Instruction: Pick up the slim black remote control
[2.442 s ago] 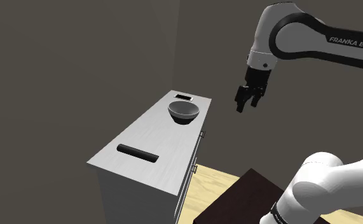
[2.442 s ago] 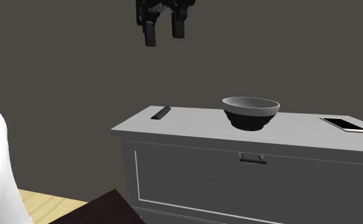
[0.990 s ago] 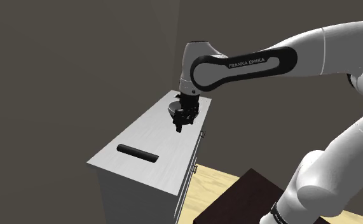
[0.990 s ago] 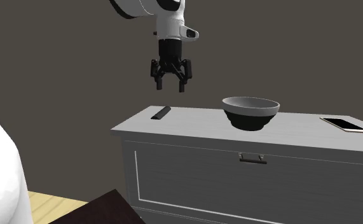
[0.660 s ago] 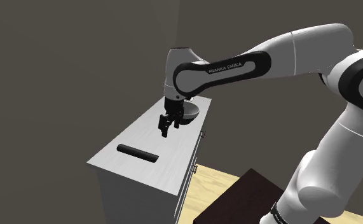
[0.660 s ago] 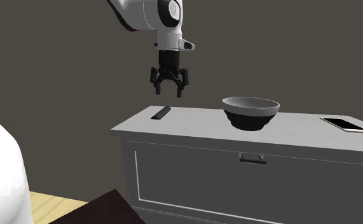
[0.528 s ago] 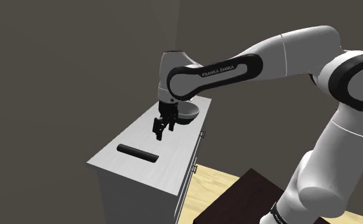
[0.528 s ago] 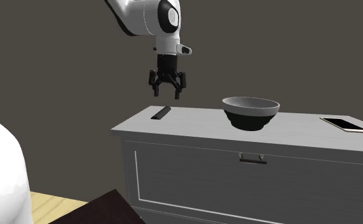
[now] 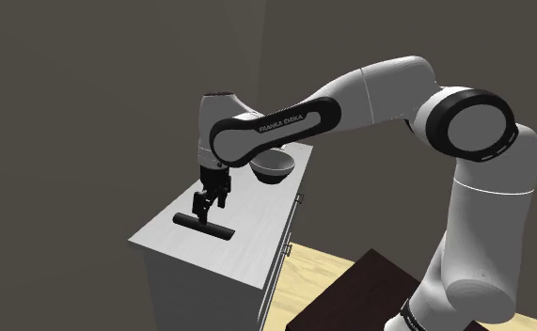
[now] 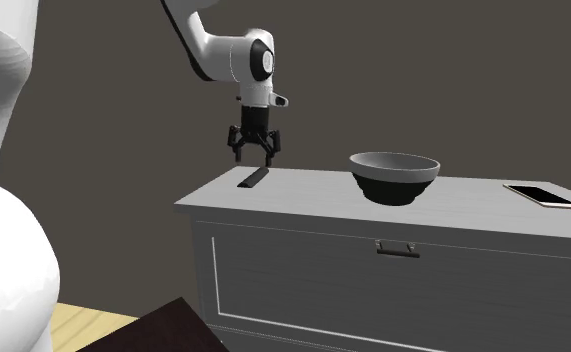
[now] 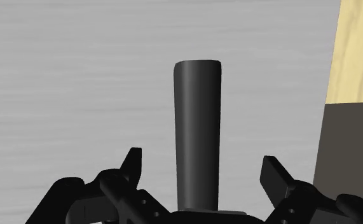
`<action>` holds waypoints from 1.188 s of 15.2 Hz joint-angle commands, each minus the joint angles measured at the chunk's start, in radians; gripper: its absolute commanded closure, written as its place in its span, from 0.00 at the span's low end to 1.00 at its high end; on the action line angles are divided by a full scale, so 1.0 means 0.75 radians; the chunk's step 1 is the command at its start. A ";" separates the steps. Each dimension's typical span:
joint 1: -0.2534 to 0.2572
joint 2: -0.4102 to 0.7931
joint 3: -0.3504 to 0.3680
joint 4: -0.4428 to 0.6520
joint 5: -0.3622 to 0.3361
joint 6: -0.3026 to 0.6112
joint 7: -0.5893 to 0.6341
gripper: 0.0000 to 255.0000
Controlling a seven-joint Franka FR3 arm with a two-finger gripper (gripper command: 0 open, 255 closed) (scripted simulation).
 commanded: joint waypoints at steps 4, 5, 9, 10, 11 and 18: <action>0.010 0.055 0.000 -0.006 -0.015 0.060 0.000 0.00; 0.011 0.062 -0.001 -0.015 -0.017 0.075 0.001 0.00; 0.013 0.082 -0.004 -0.035 -0.024 0.115 0.003 0.00; 0.014 0.083 -0.004 -0.033 -0.024 0.114 0.004 1.00; 0.015 0.084 -0.004 -0.031 -0.025 0.114 0.004 1.00; 0.016 0.083 -0.003 -0.030 -0.024 0.111 0.006 1.00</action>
